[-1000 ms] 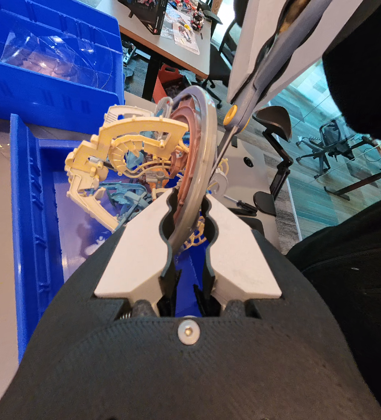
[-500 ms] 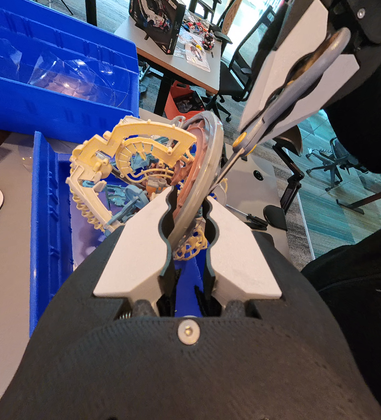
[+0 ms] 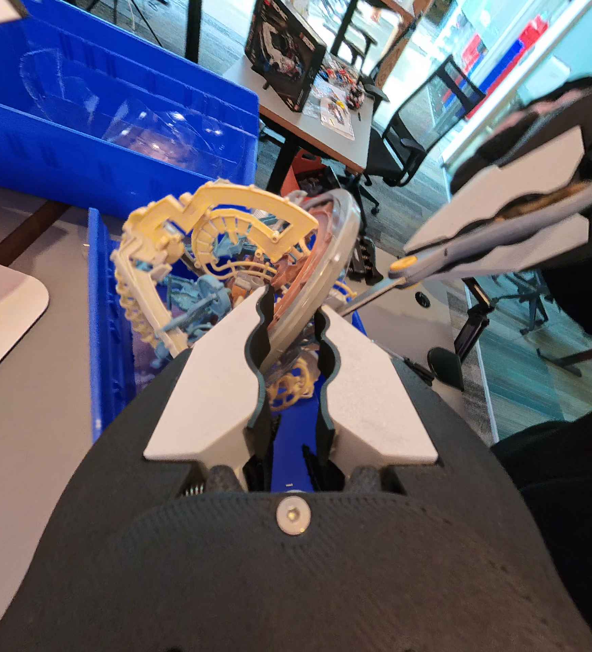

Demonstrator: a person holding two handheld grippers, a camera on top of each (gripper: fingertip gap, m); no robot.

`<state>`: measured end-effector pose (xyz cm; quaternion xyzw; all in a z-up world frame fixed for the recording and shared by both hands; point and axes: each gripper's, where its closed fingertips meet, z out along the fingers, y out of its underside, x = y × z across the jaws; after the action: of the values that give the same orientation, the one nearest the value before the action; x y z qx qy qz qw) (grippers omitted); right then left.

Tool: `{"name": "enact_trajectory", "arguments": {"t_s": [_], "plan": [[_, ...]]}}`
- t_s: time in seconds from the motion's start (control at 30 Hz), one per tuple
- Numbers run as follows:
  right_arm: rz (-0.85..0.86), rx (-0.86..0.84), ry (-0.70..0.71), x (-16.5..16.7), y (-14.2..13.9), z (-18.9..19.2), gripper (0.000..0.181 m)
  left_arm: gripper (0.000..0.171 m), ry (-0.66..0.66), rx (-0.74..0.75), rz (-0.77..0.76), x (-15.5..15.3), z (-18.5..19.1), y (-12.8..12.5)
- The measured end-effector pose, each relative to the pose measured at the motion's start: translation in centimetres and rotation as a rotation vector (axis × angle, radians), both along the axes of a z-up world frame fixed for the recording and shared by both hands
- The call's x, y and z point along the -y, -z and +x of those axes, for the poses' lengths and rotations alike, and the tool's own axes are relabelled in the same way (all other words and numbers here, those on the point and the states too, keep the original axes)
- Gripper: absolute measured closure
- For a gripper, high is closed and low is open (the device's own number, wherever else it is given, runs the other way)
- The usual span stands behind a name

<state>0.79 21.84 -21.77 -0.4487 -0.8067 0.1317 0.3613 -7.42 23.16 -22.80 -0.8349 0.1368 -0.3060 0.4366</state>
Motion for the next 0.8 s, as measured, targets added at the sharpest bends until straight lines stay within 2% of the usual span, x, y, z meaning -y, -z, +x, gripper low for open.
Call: {"name": "enact_trajectory", "arguments": {"t_s": [0.07,0.17,0.37,0.53,0.67,0.8], "plan": [[0.06,-0.03,0.04,-0.3,-0.3,-0.4,0.166,0.153,-0.033,0.047,0.009,-0.5,-0.7,-0.5],[0.109,-0.034,0.068,-0.2,-0.3,-0.3,0.166,0.155,-0.041,-0.012,0.009,-0.6,-0.6,-0.5],[0.086,-0.052,0.112,-0.2,-0.6,0.5,0.166,0.154,0.0,0.006,0.005,-0.6,0.1,-0.7],[-0.076,-0.064,0.148,0.6,-2.6,3.0,0.166,0.153,-0.048,0.104,0.01,-0.7,-1.3,-1.9],[-0.211,-0.105,0.194,0.7,-3.5,5.2,0.166,0.153,-0.038,0.182,-0.021,0.1,-0.4,-2.8],[-0.337,-0.168,0.232,0.5,-4.8,7.3,0.167,0.152,-0.042,0.405,-0.086,0.7,-0.2,-4.2]]}}
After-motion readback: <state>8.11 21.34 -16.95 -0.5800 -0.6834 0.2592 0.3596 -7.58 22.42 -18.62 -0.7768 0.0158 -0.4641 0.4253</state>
